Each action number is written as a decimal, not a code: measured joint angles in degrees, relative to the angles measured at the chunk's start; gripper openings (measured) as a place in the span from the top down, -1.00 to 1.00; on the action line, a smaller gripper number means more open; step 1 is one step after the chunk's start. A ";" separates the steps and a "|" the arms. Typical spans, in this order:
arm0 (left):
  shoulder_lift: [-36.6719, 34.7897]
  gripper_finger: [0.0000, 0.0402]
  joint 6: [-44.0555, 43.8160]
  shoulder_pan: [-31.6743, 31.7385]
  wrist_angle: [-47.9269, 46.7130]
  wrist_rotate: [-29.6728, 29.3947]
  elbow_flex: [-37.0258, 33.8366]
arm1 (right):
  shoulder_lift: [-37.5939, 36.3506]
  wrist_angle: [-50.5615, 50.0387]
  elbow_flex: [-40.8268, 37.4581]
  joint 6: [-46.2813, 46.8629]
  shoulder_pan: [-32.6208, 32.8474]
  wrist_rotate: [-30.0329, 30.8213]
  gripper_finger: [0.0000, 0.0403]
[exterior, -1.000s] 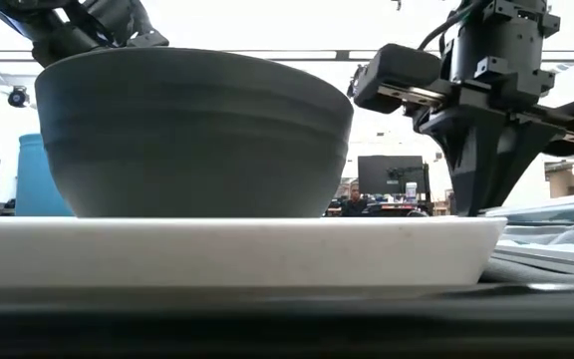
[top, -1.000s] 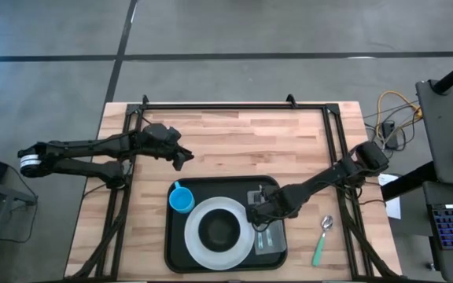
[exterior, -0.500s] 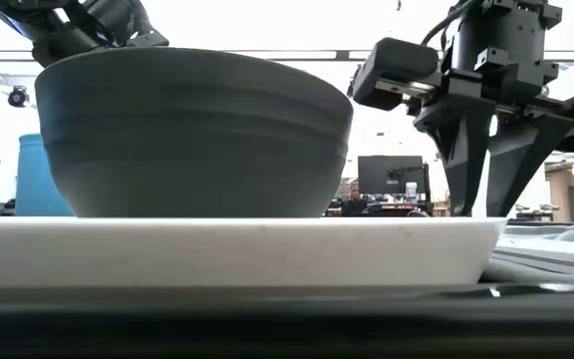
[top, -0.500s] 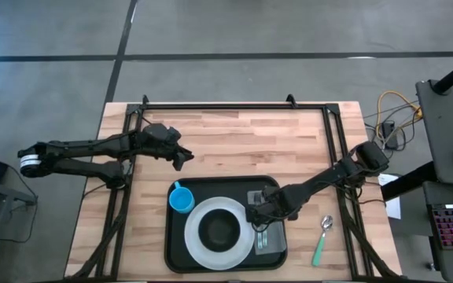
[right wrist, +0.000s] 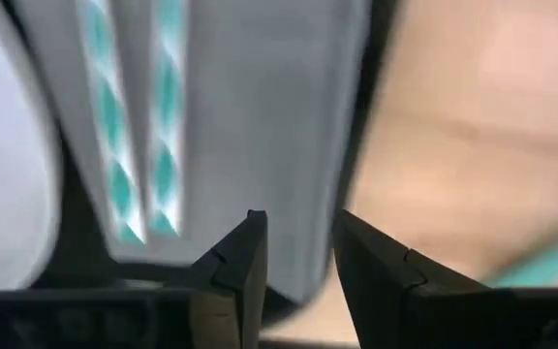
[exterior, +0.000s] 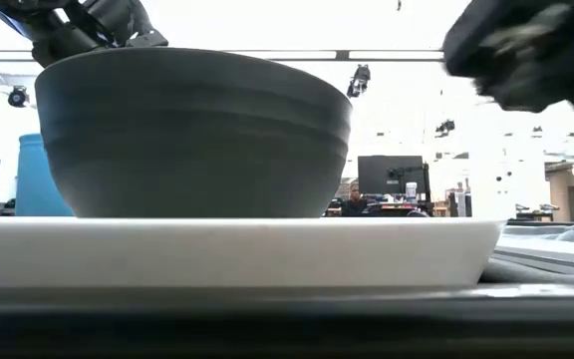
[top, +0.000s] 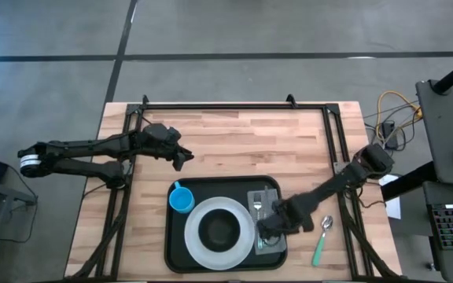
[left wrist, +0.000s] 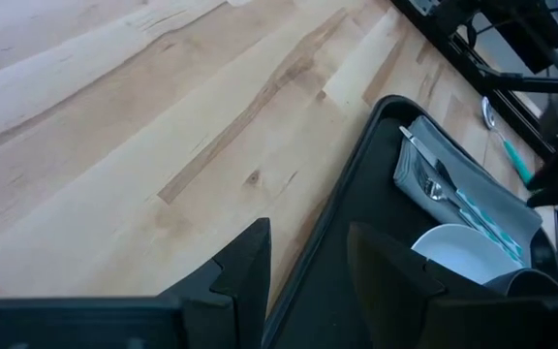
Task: Set up tray
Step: Put the green spoon on the gray napkin to the right side of the white knife
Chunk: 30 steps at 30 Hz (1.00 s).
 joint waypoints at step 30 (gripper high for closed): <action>-0.02 0.40 0.21 0.00 0.08 -0.02 0.00 | -1.54 3.63 -16.53 25.75 15.73 -13.76 0.40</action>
